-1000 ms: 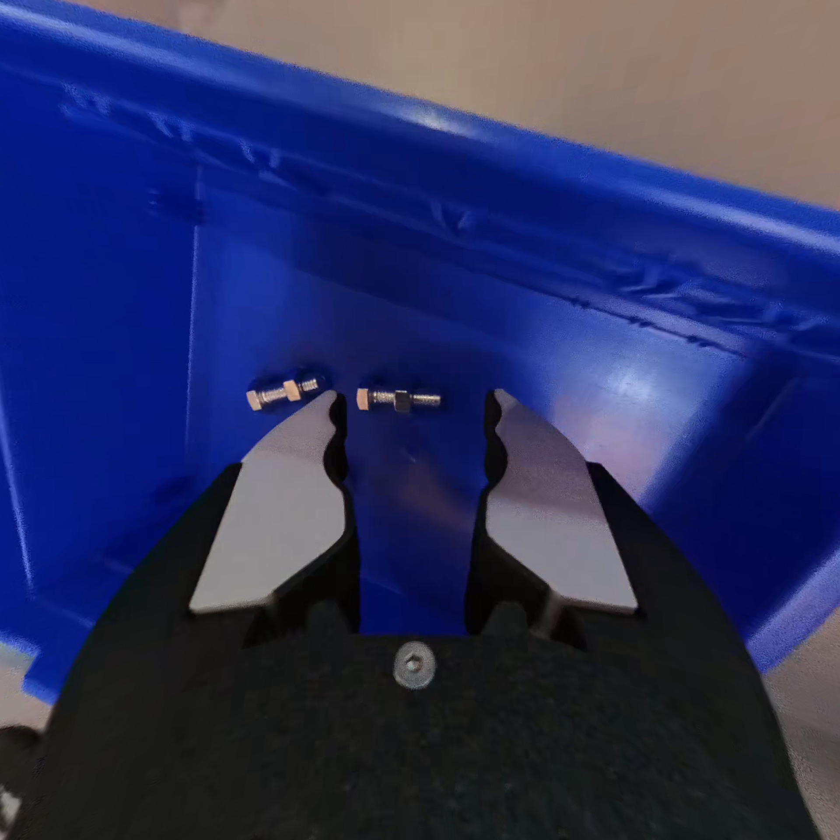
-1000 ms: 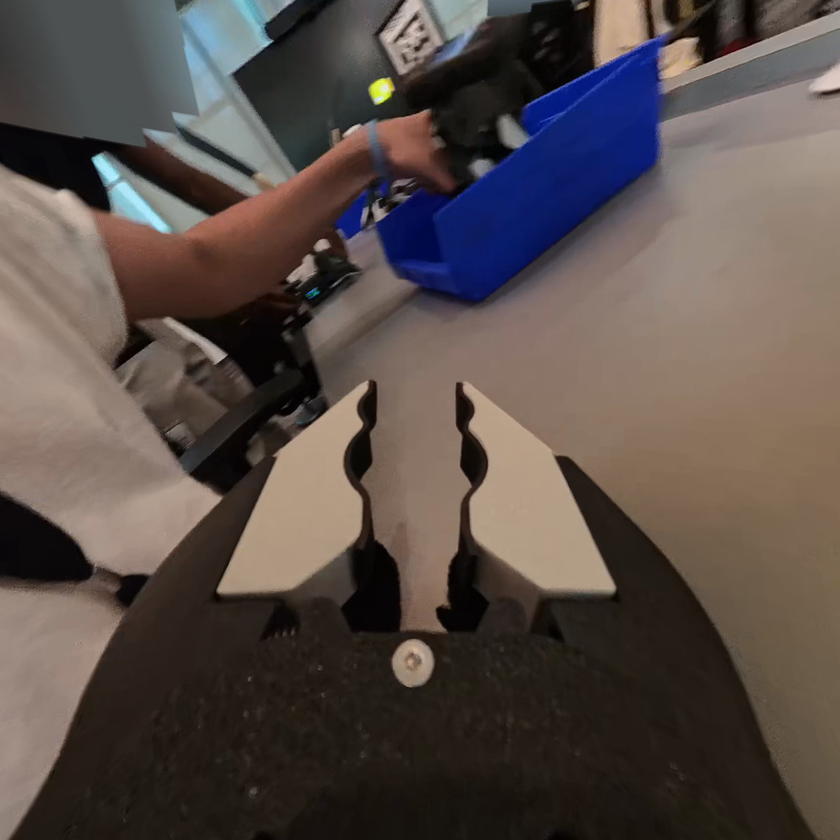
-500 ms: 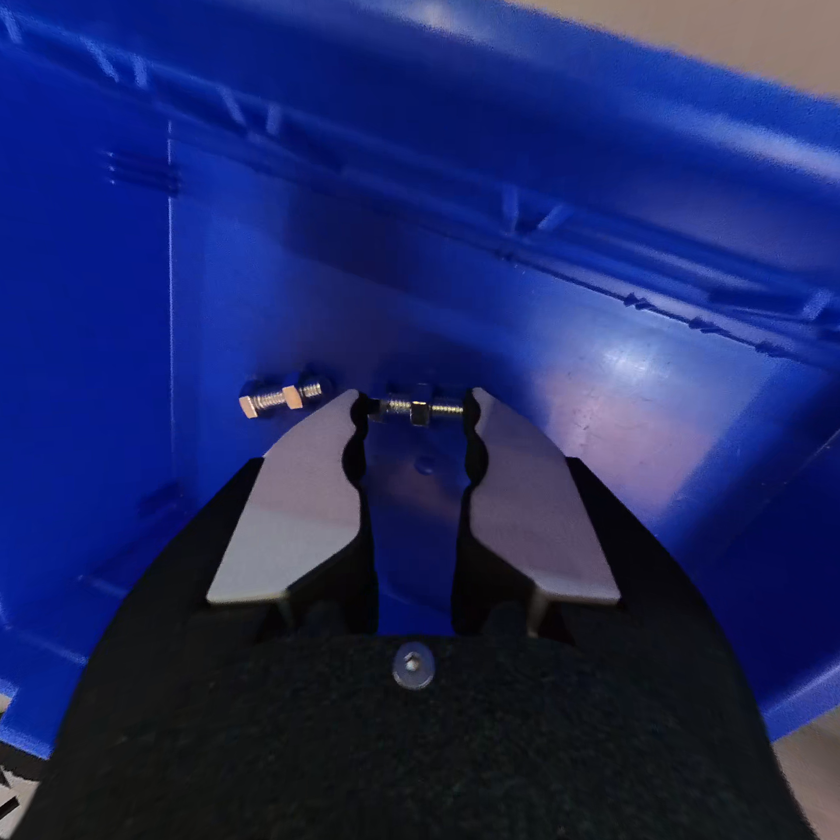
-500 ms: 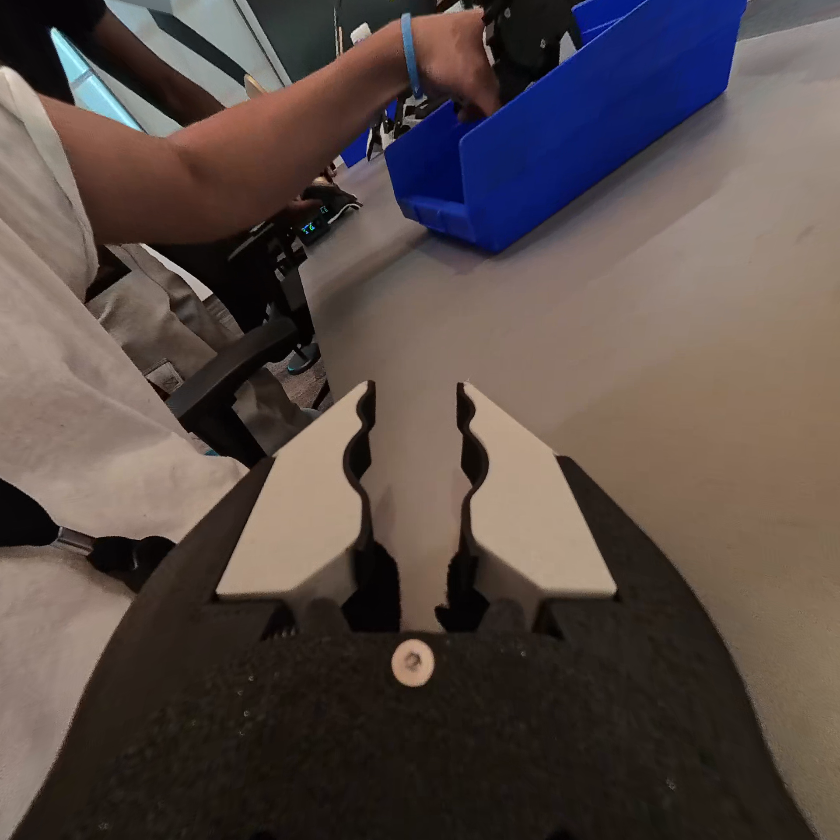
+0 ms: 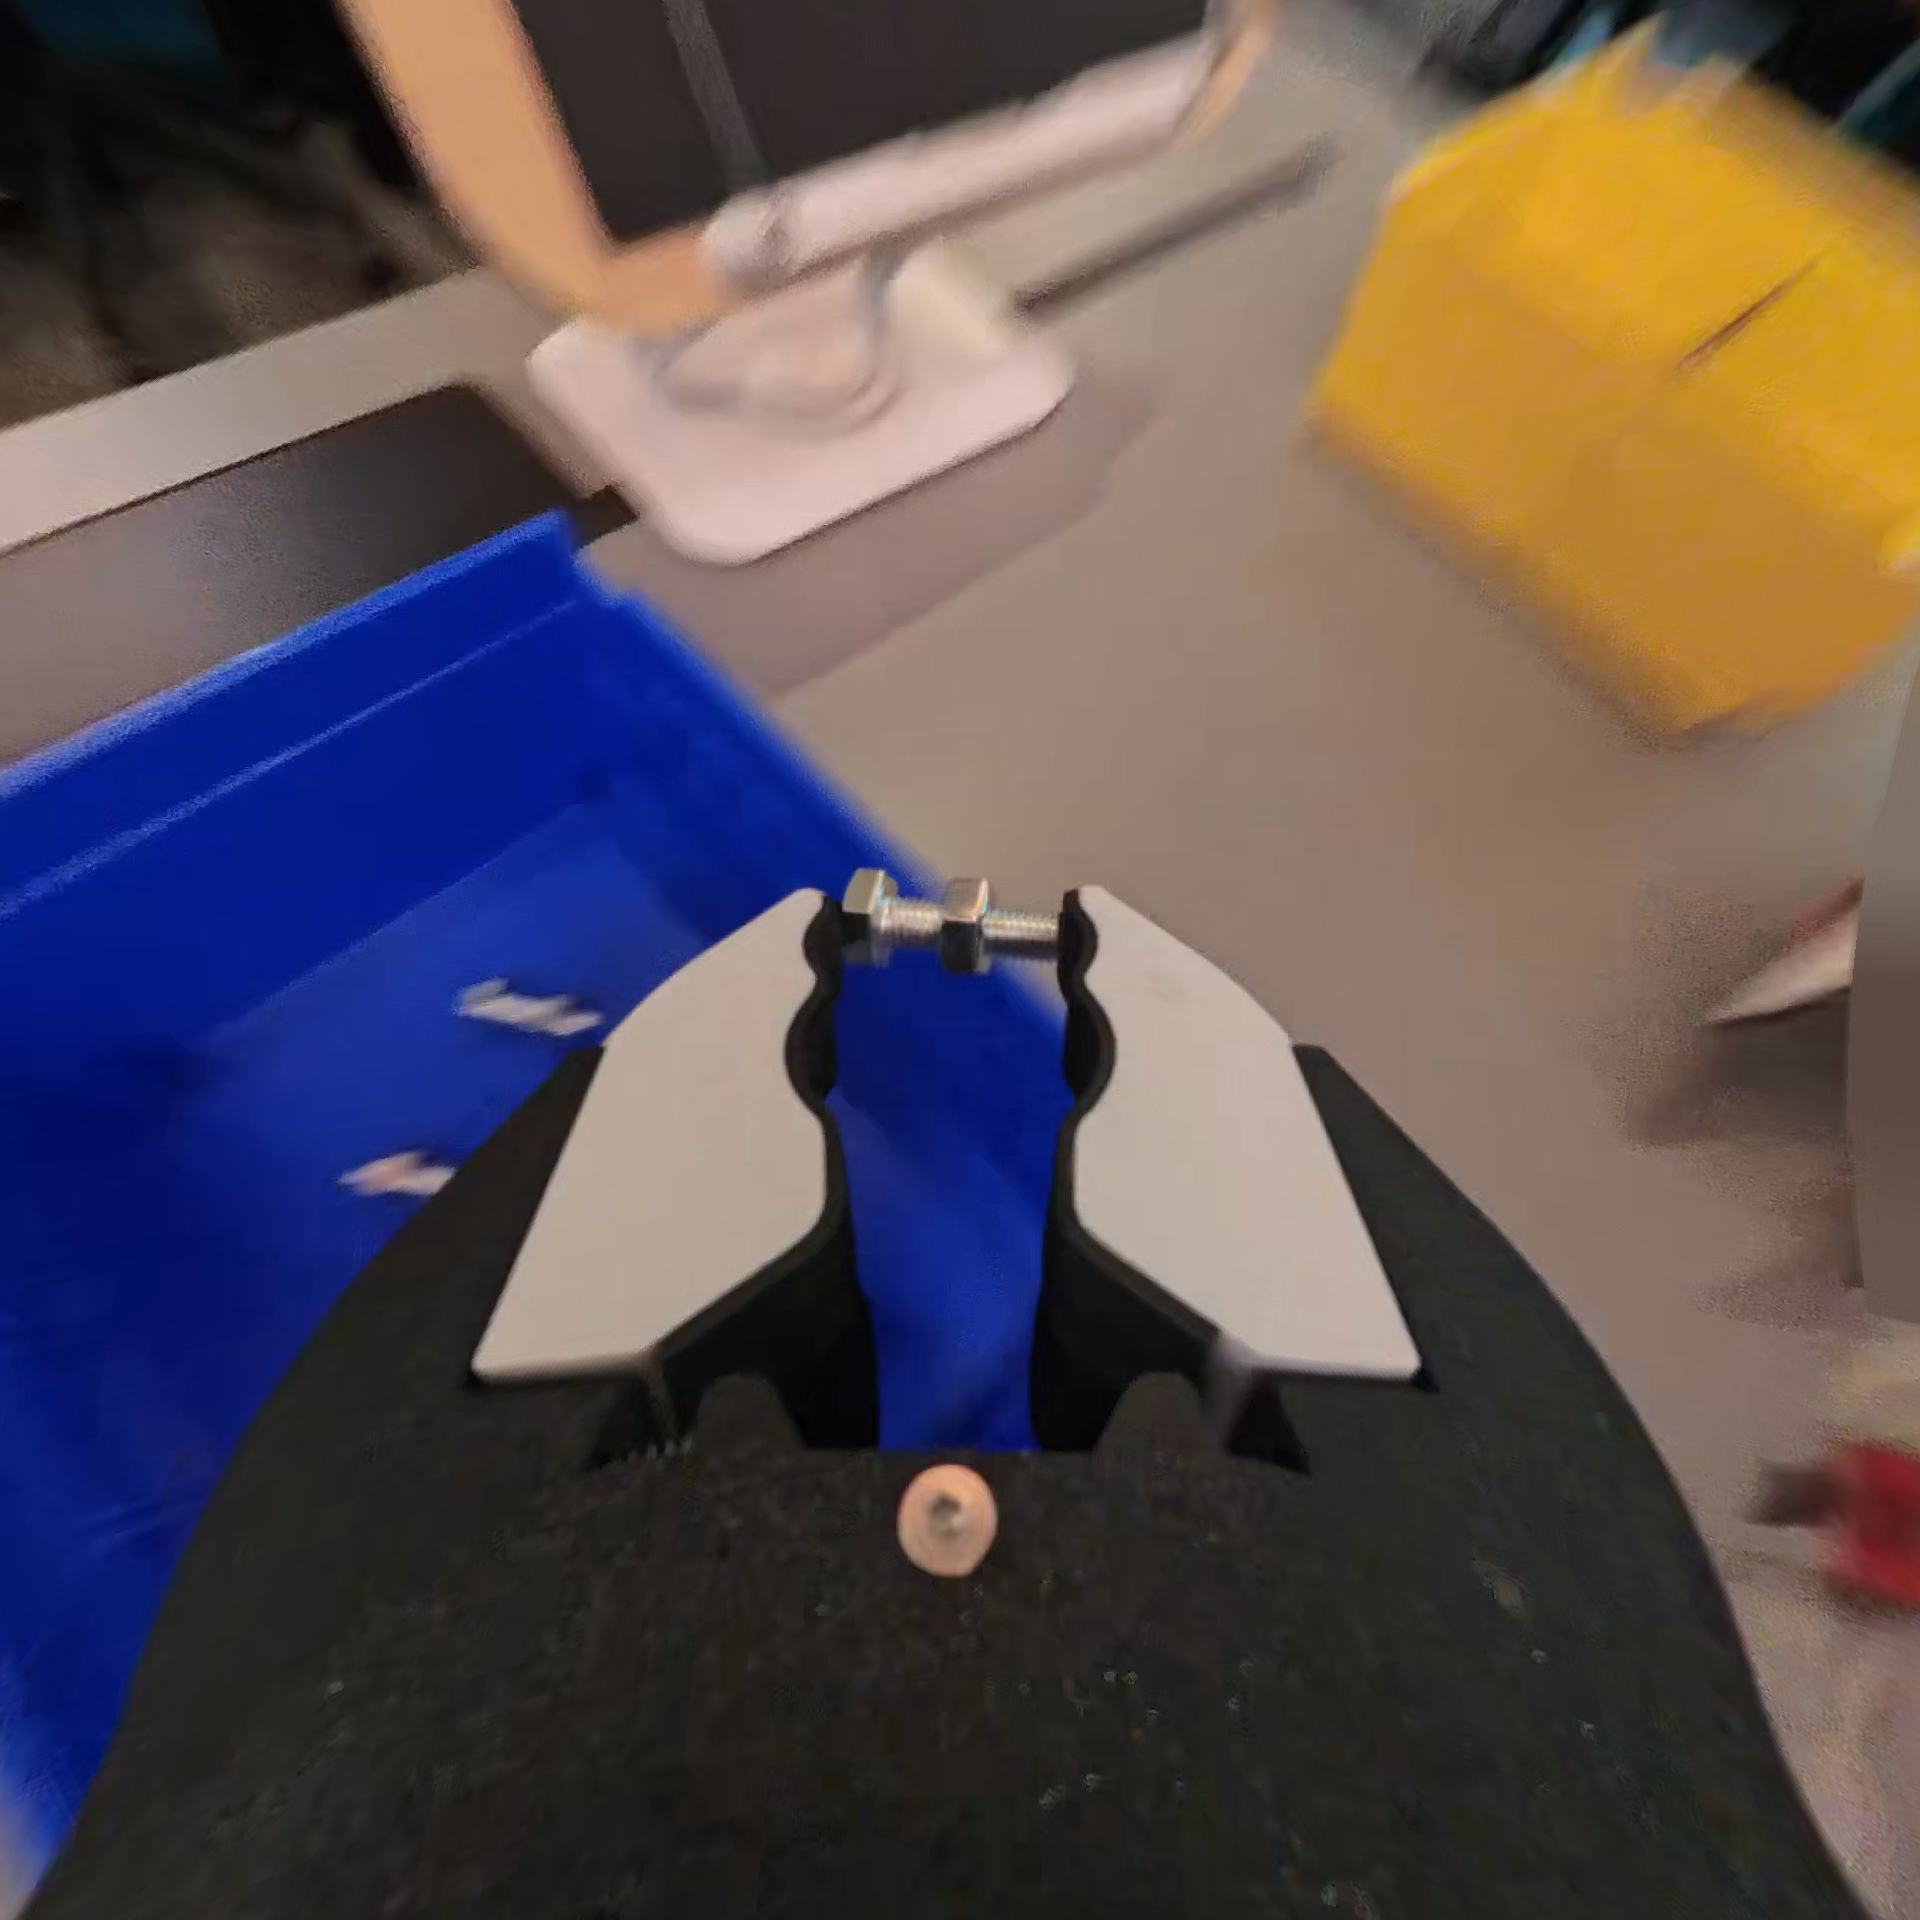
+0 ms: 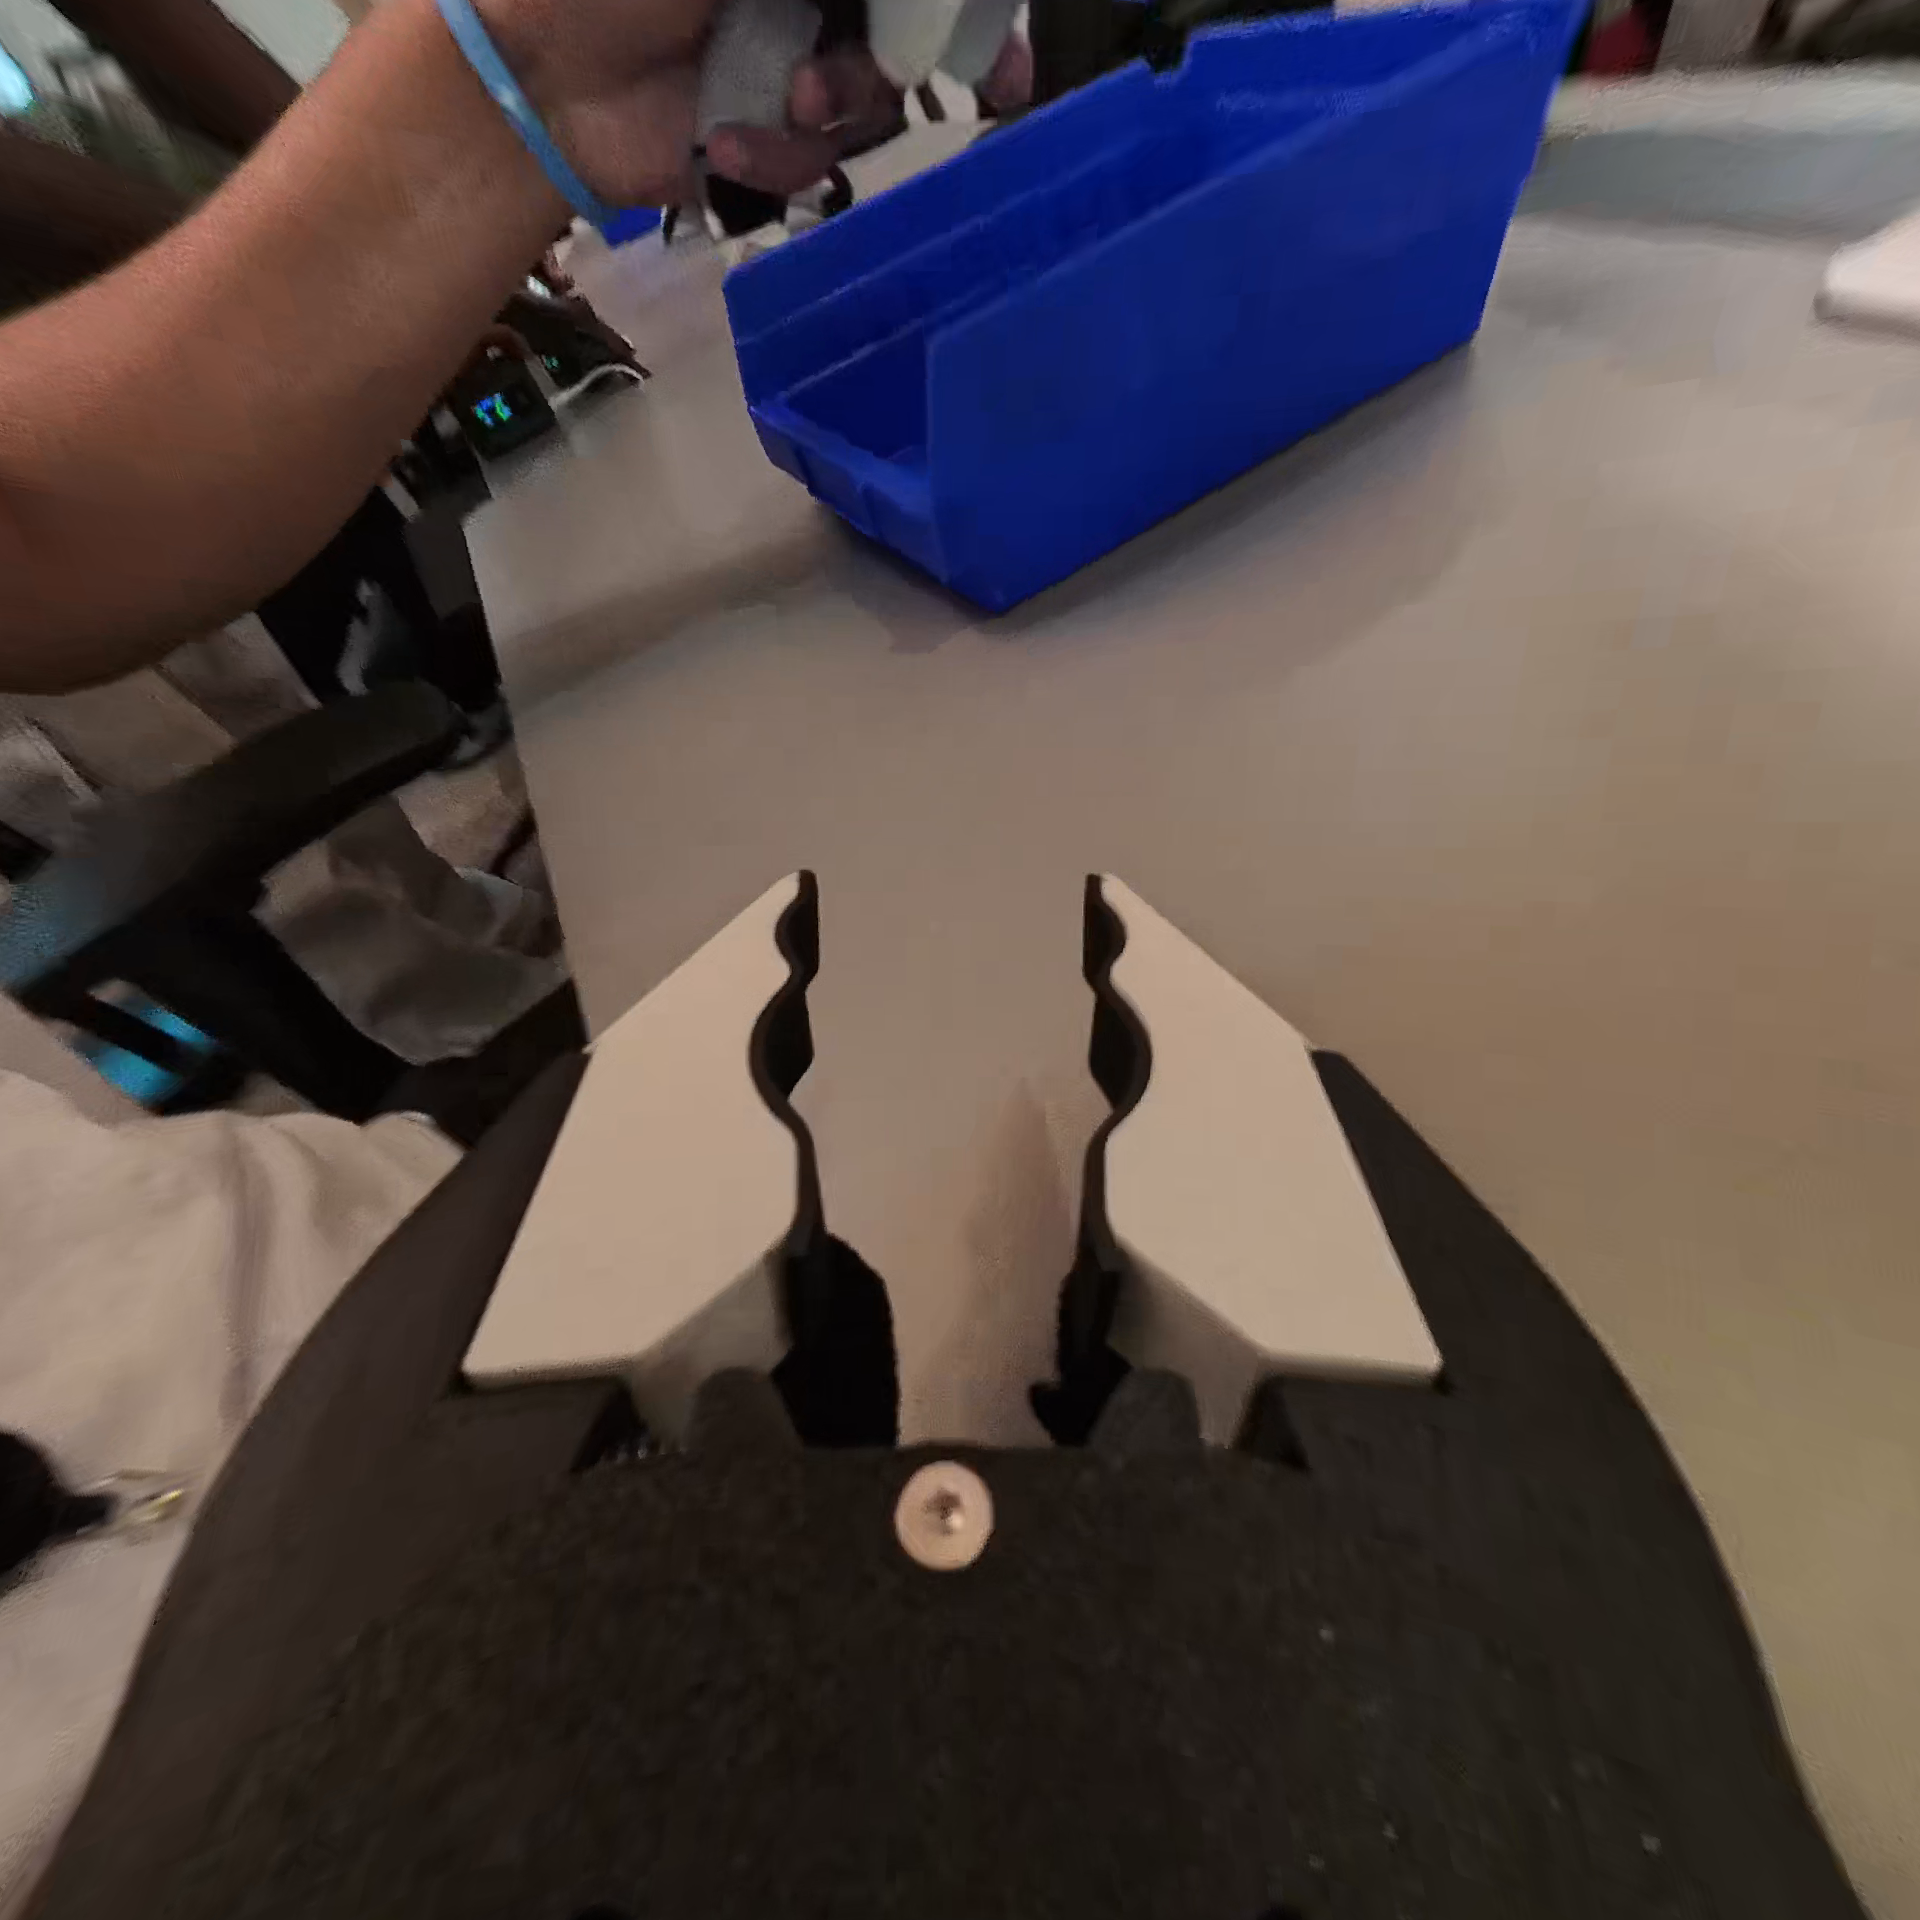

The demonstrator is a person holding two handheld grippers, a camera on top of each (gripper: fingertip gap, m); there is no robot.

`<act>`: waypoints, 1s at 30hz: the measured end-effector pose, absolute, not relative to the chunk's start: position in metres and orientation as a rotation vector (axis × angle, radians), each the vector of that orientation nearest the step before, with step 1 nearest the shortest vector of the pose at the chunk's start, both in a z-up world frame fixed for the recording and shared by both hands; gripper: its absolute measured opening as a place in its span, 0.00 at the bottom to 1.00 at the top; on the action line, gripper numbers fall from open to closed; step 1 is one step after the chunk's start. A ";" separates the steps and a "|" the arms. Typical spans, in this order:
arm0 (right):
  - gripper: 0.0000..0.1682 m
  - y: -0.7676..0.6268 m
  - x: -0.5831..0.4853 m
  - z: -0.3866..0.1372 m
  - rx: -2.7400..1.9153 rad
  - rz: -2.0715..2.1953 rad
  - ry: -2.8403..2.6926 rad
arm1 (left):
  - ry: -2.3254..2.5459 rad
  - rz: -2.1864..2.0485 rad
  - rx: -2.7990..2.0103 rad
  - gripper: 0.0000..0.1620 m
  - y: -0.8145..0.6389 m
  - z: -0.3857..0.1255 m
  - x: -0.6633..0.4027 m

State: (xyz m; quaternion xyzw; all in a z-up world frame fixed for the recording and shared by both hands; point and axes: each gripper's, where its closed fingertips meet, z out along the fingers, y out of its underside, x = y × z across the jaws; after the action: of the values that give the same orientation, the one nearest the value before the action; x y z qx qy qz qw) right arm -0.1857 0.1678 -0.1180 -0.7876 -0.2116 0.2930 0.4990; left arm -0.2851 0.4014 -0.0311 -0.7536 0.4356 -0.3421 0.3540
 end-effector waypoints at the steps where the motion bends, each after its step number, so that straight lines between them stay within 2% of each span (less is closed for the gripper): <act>1: 0.30 0.174 -0.188 -0.109 -1.876 0.642 -0.586 | 1.067 -1.088 -1.908 0.25 0.378 -0.014 -0.278; 3: 0.29 0.190 -0.193 -0.087 -1.778 0.501 -0.705 | 0.958 -1.423 -1.843 0.24 0.336 0.009 -0.268; 6: 0.26 0.207 -0.207 -0.053 -1.611 0.426 -0.797 | 0.905 -1.745 -1.802 0.24 0.285 0.012 -0.255; 9: 0.24 0.213 -0.215 -0.036 -1.502 0.403 -0.842 | 0.944 -1.980 -1.815 0.24 0.242 -0.002 -0.245; 12: 0.22 0.200 -0.222 -0.041 -1.459 0.400 -0.946 | 1.056 -2.117 -1.907 0.24 0.207 -0.027 -0.238; 14: 0.18 0.186 -0.227 -0.045 -1.419 0.388 -1.018 | 1.141 -2.167 -1.956 0.24 0.189 -0.039 -0.236; 17: 0.18 0.168 -0.236 -0.051 -1.396 0.389 -1.112 | 1.301 -2.171 -2.030 0.24 0.167 -0.051 -0.233; 23: 0.17 0.158 -0.233 -0.059 -1.413 0.363 -1.185 | 1.500 -2.191 -2.021 0.24 0.144 -0.046 -0.228; 27: 0.11 0.153 -0.234 -0.059 -1.396 0.383 -1.183 | 1.545 -2.218 -2.006 0.24 0.137 -0.043 -0.225; 30: 0.10 0.152 -0.232 -0.062 -1.391 0.386 -1.189 | 1.545 -2.218 -2.013 0.24 0.137 -0.046 -0.224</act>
State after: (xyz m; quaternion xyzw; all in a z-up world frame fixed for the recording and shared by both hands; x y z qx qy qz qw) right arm -0.2324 0.1522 -0.0619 -0.5985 -0.5116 0.1661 0.5937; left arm -0.2240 0.1365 -0.0456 -0.5933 0.4554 -0.6539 -0.1142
